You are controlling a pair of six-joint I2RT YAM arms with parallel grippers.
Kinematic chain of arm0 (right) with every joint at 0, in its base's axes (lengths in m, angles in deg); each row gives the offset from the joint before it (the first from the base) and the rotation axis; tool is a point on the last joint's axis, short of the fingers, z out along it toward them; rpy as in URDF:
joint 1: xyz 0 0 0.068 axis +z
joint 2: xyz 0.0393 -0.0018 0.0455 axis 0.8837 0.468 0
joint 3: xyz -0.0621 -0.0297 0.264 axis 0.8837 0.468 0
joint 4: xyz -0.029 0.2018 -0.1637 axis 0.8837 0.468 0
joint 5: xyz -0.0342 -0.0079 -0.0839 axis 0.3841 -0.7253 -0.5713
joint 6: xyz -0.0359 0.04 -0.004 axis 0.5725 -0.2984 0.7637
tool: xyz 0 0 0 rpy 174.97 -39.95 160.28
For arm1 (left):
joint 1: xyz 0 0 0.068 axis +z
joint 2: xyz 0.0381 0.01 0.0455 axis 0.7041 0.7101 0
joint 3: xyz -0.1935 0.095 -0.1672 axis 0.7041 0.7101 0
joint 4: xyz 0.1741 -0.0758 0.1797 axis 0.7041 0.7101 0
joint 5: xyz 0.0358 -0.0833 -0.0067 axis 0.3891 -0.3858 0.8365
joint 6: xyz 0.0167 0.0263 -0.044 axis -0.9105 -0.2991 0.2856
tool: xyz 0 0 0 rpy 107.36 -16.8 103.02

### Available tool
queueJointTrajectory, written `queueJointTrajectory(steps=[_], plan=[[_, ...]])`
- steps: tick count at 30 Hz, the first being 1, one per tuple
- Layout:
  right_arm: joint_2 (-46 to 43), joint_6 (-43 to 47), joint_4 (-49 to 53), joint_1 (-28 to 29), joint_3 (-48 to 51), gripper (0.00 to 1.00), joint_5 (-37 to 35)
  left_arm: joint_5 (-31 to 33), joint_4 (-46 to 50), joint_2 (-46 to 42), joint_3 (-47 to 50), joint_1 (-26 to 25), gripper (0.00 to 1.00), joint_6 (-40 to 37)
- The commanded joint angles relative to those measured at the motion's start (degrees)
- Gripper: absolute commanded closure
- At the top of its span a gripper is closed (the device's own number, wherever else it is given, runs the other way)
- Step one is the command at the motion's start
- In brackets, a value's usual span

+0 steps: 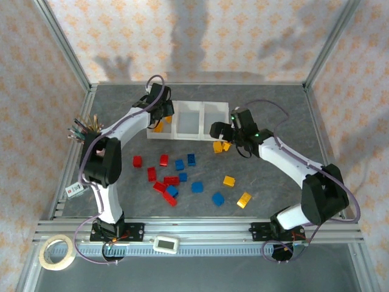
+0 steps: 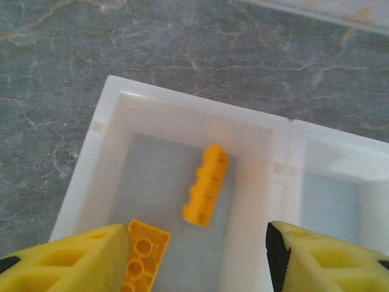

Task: Sort the legos into containers by color
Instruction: Place the lego in the container, then touch the lego at the center of the table.

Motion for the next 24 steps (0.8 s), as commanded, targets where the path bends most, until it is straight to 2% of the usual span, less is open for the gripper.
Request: queueJointTrajectory(steps=[1, 8, 13, 19, 24], plan=[[-4.2, -0.7, 2.1, -1.7, 2.0, 0.0, -1.9, -2.8, 0.3, -6.8, 3.9, -2.8, 0.36, 1.2], [-9.7, -1.0, 3.8, -6.7, 9.1, 0.0, -1.1, -2.3, 1.4, -15.1, 11.8, -12.0, 0.3, 6.9], [-12.7, -0.8, 3.4, -9.2, 14.7, 0.0, -1.3, -2.0, -0.9, -16.7, 16.0, -20.3, 0.25, 16.9], [-13.6, -1.3, 1.2, -10.4, 19.4, 0.0, -1.8, 1.4, -4.3, -11.3, 14.6, -29.3, 0.2, 25.2], [-12.1, -1.3, -0.6, -11.6, 20.6, 0.0, -2.1, 3.1, -4.8, -3.2, 9.7, -33.6, 0.18, 29.0]])
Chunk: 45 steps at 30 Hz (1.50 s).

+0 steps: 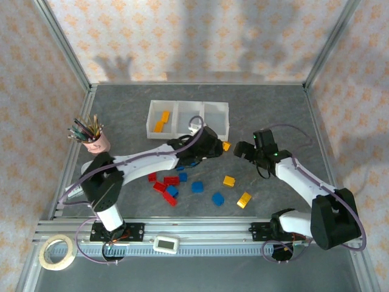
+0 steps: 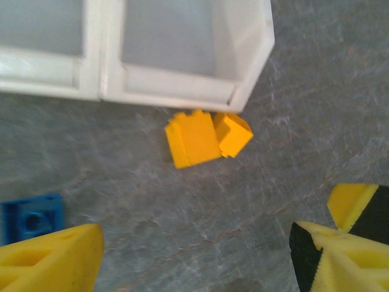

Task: Sort the legos into containers by color
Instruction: Touch the lego at the center of the table.

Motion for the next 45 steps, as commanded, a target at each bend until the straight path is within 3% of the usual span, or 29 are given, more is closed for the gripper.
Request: queueJointTrajectory(steps=[1, 10, 23, 30, 45], plan=[[0.8, -0.5, -2.3, -1.0, 0.3, 0.0, -1.9, 3.7, -0.9, 5.2, -4.5, -1.5, 0.17, 4.8], [2.8, -0.7, -2.9, -3.7, -0.6, 0.0, -1.6, 12.3, 3.8, 17.5, -14.5, -3.8, 0.12, 5.1], [2.2, -1.5, -2.8, -4.4, -1.4, 0.0, 0.6, 21.1, 9.2, 25.6, -21.8, -3.5, 0.11, 4.5], [1.4, -1.0, -2.1, -4.5, -1.6, 0.0, 0.1, 23.7, 8.7, 26.1, -22.2, -2.5, 0.21, 4.1], [1.7, -0.7, -1.6, -4.5, -2.6, 0.0, 0.0, 19.1, 4.9, 28.8, -22.2, -0.6, 0.4, 0.4]])
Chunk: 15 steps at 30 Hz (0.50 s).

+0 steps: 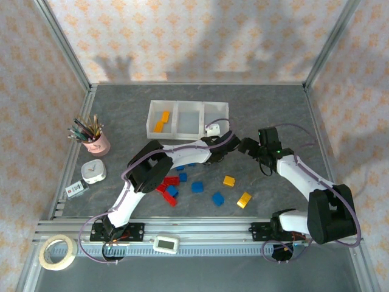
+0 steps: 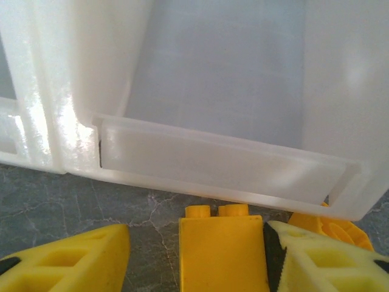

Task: Sort the legos into containers by color
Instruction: Touch the lego at the center of the table, then pick up the lego from the center of the table.

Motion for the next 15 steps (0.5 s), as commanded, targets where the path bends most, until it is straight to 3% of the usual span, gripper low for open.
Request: queueJointTrajectory(steps=[1, 9, 15], plan=[[-0.7, 0.0, 0.8, -0.2, -2.0, 0.0, -0.6, -1.3, -1.7, 2.1, -0.6, 0.4, 0.4, -2.3], [-0.7, -0.1, 0.7, -0.3, -1.8, 0.0, -0.3, -2.7, -2.4, 3.3, -1.0, 0.4, 0.39, -4.2], [-0.7, 0.2, 0.9, -0.2, -2.1, 0.0, -0.4, -2.0, -2.4, 3.2, -1.1, 0.4, 0.53, -4.6]])
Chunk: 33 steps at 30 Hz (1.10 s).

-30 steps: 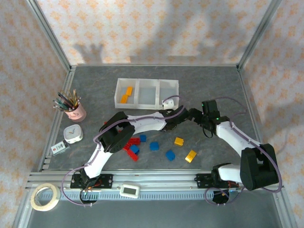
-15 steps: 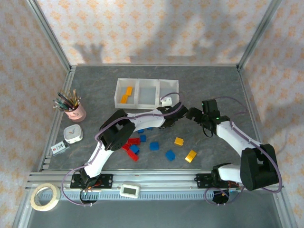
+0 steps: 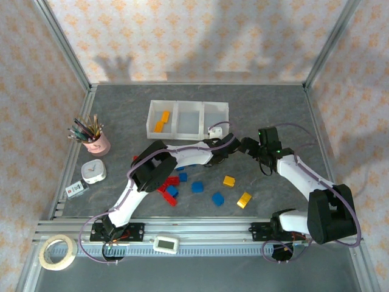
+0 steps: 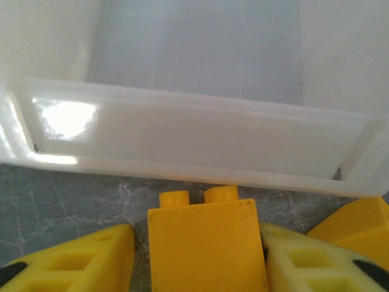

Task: Sort the legos into containers by color
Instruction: Pick up the lego from the center of the table.

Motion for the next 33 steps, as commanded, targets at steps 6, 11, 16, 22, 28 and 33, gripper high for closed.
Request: queueJointTrajectory(steps=[6, 11, 16, 22, 28, 33], plan=[[-1.1, 1.2, 0.9, -0.3, -2.3, 0.0, 0.2, -0.1, -1.7, -1.3, 0.7, 0.5, 0.66, -2.2], [-1.7, 2.3, 2.6, -0.3, -3.5, 0.0, -0.1, -1.9, -1.0, -5.6, 3.4, 0.0, 0.67, -3.5], [-1.9, 3.7, 4.0, -0.2, -5.2, 0.0, 1.4, -5.3, -1.7, -13.4, 10.8, -0.6, 0.68, -3.9], [-0.9, 4.0, 4.6, 0.0, -7.4, 0.0, 6.3, -6.0, -1.6, -27.1, 20.8, -0.2, 0.68, -5.0], [1.5, 3.4, 3.9, 5.2, -9.6, 0.0, 6.3, -3.5, 1.5, -37.0, 23.0, 6.3, 0.68, -7.9], [3.8, 0.6, 0.8, 10.7, -10.9, 0.0, 4.9, -0.9, 2.2, -38.2, 22.0, 15.0, 0.69, -12.5]])
